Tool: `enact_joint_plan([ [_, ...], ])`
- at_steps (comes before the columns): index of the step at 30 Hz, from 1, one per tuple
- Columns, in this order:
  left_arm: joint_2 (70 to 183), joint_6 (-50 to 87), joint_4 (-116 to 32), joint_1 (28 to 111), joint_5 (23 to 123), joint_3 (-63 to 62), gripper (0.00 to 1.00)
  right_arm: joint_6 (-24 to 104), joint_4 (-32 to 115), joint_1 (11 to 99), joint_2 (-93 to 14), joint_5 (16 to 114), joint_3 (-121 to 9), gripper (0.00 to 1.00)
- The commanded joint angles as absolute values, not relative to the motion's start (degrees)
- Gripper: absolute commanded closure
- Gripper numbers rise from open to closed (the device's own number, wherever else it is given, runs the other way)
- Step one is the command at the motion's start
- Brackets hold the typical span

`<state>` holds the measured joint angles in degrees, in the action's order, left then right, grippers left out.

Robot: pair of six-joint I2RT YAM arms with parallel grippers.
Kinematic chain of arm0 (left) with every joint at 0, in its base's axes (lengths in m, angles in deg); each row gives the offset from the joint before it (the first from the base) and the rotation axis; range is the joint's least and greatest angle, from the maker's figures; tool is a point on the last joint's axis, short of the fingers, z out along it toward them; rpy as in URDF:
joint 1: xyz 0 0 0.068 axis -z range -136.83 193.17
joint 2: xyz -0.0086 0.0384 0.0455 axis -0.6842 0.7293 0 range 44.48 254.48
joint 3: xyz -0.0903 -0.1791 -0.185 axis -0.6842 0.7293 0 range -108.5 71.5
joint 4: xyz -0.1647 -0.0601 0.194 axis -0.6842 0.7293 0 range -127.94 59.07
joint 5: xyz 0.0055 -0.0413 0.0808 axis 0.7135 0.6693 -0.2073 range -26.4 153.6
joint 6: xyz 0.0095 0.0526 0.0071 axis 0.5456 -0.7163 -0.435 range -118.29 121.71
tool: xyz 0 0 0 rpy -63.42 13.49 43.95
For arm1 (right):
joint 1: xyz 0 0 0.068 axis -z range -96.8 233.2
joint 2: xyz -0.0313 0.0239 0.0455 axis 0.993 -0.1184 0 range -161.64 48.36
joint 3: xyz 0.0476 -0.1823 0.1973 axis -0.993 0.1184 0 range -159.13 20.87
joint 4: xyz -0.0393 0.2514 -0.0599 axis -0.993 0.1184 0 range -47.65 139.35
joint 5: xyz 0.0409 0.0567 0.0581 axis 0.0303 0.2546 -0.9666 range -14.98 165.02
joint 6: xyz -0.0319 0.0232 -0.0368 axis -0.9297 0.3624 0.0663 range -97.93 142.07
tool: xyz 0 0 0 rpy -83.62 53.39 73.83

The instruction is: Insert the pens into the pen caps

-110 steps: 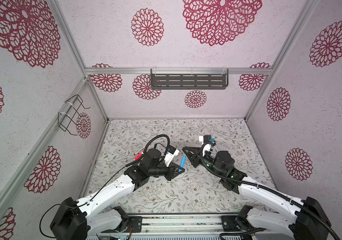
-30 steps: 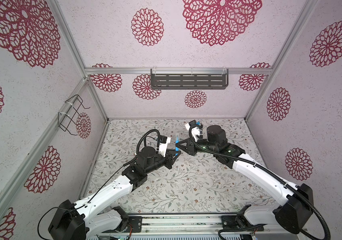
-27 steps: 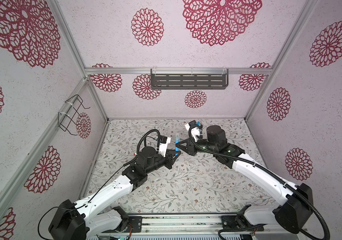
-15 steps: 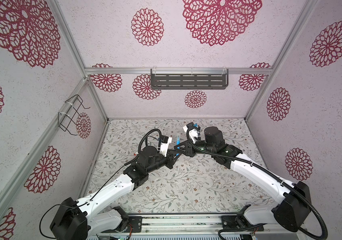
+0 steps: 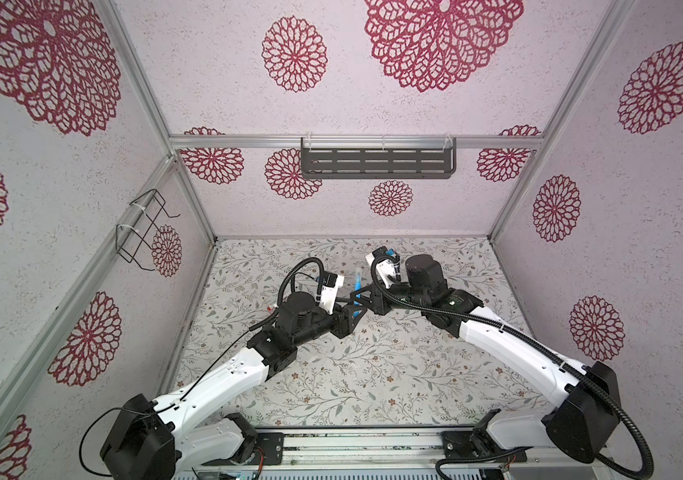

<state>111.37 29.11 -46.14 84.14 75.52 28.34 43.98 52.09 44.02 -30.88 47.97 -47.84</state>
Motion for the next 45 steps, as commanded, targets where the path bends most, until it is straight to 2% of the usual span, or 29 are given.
enact_joint_plan([
  [1, 108.83, 28.51, -42.0, 84.57, 70.68, 29.43, 0.43, 41.88, 57.1, 45.28, -32.11, 53.85, -52.91, 0.97],
  [8, 102.24, 30.88, -34.88, 84.48, 57.09, 34.38, 0.41, 41.15, 65.71, 51.68, -40.87, 56.41, -60.05, 0.97],
  [15, 100.46, 33.56, -25.96, 83.4, 49.7, 34.58, 0.4, 38.86, 75.89, 56.2, -55.42, 61.08, -71.79, 0.98],
  [21, 100.21, 36.82, -22.71, 80.07, 49.62, 35.27, 0.4, 36.85, 84.15, 57.46, -67.38, 66.32, -83.17, 0.98],
  [30, 97.74, 38.37, -21.97, 78.23, 50.24, 37.22, 0.41, 35.97, 89.97, 60.44, -79.25, 69.75, -95.09, 0.97],
  [45, 96.27, 38.45, -19.74, 77.98, 49.27, 36.34, 0.41, 37.56, 92.14, 60.9, -87.55, 71.31, -102.34, 0.91],
])
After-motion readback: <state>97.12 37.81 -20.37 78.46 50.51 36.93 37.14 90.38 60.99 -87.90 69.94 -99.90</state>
